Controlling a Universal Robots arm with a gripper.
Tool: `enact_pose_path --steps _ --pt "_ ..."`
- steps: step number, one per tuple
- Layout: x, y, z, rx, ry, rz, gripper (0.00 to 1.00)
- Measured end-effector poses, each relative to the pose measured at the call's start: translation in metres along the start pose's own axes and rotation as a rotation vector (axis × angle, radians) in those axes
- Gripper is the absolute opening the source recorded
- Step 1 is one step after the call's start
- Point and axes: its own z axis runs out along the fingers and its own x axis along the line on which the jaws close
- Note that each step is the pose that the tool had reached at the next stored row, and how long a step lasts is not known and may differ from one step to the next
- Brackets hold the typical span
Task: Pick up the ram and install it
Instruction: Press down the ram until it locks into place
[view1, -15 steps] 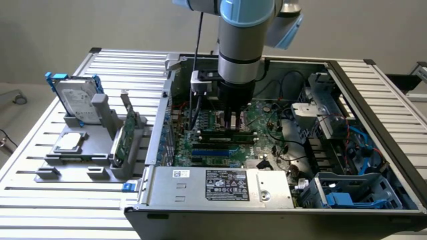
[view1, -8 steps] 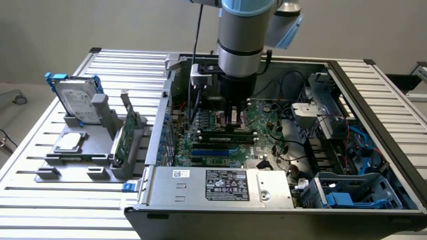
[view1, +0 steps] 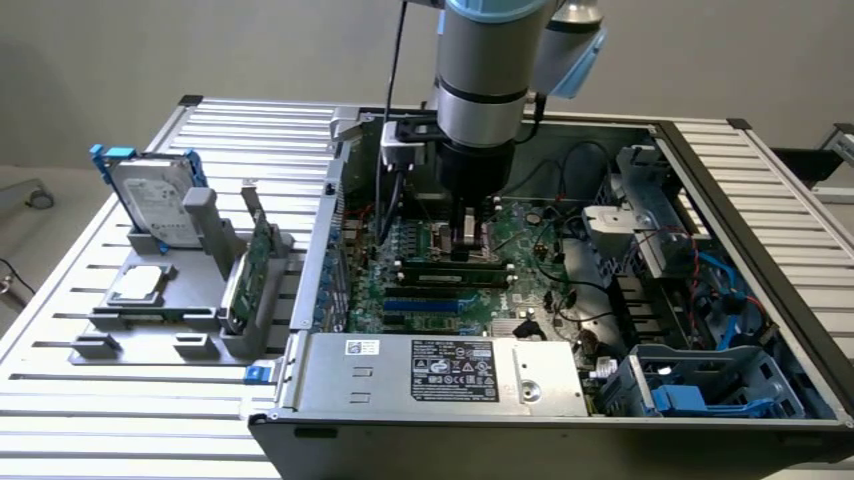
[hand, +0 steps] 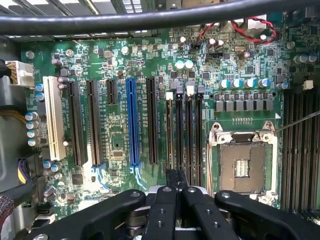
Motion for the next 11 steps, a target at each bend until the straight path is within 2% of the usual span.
enact_pose_path --steps 11 --pt "0.0 0.0 -0.0008 0.0 0.0 0.0 0.11"
